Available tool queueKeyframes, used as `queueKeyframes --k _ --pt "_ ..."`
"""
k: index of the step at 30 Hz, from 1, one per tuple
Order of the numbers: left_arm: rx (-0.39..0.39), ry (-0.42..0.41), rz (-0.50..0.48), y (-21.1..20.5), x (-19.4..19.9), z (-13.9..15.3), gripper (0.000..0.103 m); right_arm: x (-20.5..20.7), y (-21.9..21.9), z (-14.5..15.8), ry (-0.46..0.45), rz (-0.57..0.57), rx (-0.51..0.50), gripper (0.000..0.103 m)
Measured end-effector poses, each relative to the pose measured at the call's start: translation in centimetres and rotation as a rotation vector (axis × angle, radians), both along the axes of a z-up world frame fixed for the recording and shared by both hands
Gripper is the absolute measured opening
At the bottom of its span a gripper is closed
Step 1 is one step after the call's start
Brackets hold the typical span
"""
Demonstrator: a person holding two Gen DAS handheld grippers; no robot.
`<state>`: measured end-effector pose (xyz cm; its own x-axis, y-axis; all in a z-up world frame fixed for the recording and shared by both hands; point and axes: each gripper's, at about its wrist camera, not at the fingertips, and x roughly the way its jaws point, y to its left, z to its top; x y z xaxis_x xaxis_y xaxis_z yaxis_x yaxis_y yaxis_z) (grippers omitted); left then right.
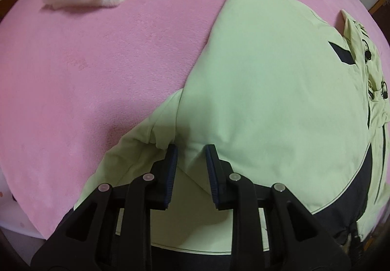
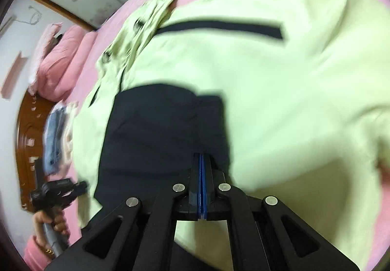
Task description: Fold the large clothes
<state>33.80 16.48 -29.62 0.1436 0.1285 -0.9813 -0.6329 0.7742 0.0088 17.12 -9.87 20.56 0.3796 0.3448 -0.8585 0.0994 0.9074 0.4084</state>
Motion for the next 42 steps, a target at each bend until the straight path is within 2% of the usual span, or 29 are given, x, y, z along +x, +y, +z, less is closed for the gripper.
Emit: queueKeyframes --k 2,3,5,7,8,10,11,12,15,18,20,21,23,25,26,28,29,30,31,33,34,35,36,37,40,42 --pt "0.04 -0.046 -0.046 -1.5 -0.1 1.4 0.019 -0.7 1.0 2.2 -0.032 0.008 -0.108 0.0" --pt "0.029 -0.091 -0.089 -2.5 0.0 2.0 0.019 -1.2 0.9 3.3 -0.041 -0.006 -0.091 0.0" --pt "-0.026 -0.177 -0.197 -5.0 0.4 3.5 0.019 -3.0 -1.5 1.9 -0.045 -0.036 0.073 0.0" --pt "-0.111 -0.236 -0.299 -7.2 1.6 4.2 0.019 -4.4 -0.5 2.3 -0.028 -0.045 0.235 0.0" --pt "-0.171 -0.246 -0.345 -8.3 2.6 4.1 0.019 -3.5 2.6 -0.8 0.003 -0.039 0.327 0.0" --pt "-0.265 -0.215 -0.371 -9.6 4.8 3.3 0.019 -3.5 5.5 -3.2 0.089 -0.018 0.528 0.0" --pt "-0.297 -0.207 -0.366 -9.8 5.9 2.9 0.019 -3.7 7.3 -3.6 0.121 -0.001 0.59 0.0" --pt "-0.316 -0.209 -0.35 -9.9 7.1 2.4 0.019 -3.9 8.3 -4.0 0.138 0.019 0.604 0.0" --pt "-0.281 -0.21 -0.339 -9.4 10.0 1.3 0.019 -4.8 10.2 -3.9 0.198 0.081 0.535 0.0" --pt "-0.261 -0.256 -0.294 -7.1 12.6 0.4 0.017 -5.1 8.8 -2.2 0.133 0.09 0.449 0.0" --pt "-0.253 -0.28 -0.235 -5.0 13.6 0.0 0.001 -5.3 5.8 -0.6 0.066 0.058 0.41 0.0" --pt "-0.258 -0.292 -0.205 -3.7 13.9 -0.3 0.001 -5.5 3.5 0.3 0.039 0.021 0.385 0.0" --pt "-0.292 -0.326 -0.184 -1.9 14.4 -0.9 0.001 -7.2 -1.2 2.5 -0.008 -0.079 0.272 0.0" --pt "-0.332 -0.335 -0.205 -1.2 14.9 -1.4 0.001 -9.8 -6.9 4.5 -0.033 -0.179 0.202 0.0" --pt "-0.328 -0.34 -0.219 -1.3 15.0 -1.2 0.001 -11.2 -9.3 5.4 -0.039 -0.214 0.179 0.0" --pt "-0.294 -0.348 -0.259 -1.7 15.4 -1.3 0.001 -13.9 -13.2 6.8 -0.055 -0.201 0.247 0.0" --pt "-0.277 -0.348 -0.272 -1.9 16.1 -1.7 0.001 -15.4 -14.2 7.7 -0.061 -0.193 0.238 0.0" --pt "-0.259 -0.348 -0.282 -2.4 16.1 -1.6 0.001 -16.7 -14.3 8.8 -0.072 -0.17 0.194 0.0" --pt "-0.255 -0.348 -0.283 -2.3 16.5 -1.9 0.001 -16.7 -13.7 8.5 -0.082 -0.152 0.139 0.0" --pt "-0.261 -0.336 -0.288 -2.0 16.8 -1.9 0.001 -18.7 -12.6 10.2 -0.114 -0.103 -0.045 0.0" --pt "-0.238 -0.33 -0.285 -1.9 17.1 -1.6 0.001 -19.0 -10.7 10.2 -0.124 -0.094 -0.116 0.0" --pt "-0.184 -0.325 -0.273 -1.5 17.6 -1.2 0.001 -19.9 -10.4 11.2 -0.125 -0.097 -0.161 0.0" --pt "-0.148 -0.325 -0.264 -0.3 17.4 -0.8 0.001 -20.7 -10.4 12.4 -0.119 -0.12 -0.177 0.0" --pt "-0.124 -0.317 -0.262 0.5 17.6 -0.7 0.001 -20.4 -10.0 12.1 -0.113 -0.141 -0.172 0.0" --pt "-0.103 -0.295 -0.288 1.7 18.4 -1.0 0.001 -21.4 -11.5 11.9 -0.093 -0.183 -0.116 0.0" --pt "-0.078 -0.298 -0.265 2.7 18.1 -0.8 0.001 -22.5 -12.9 13.1 -0.092 -0.173 -0.094 0.0"
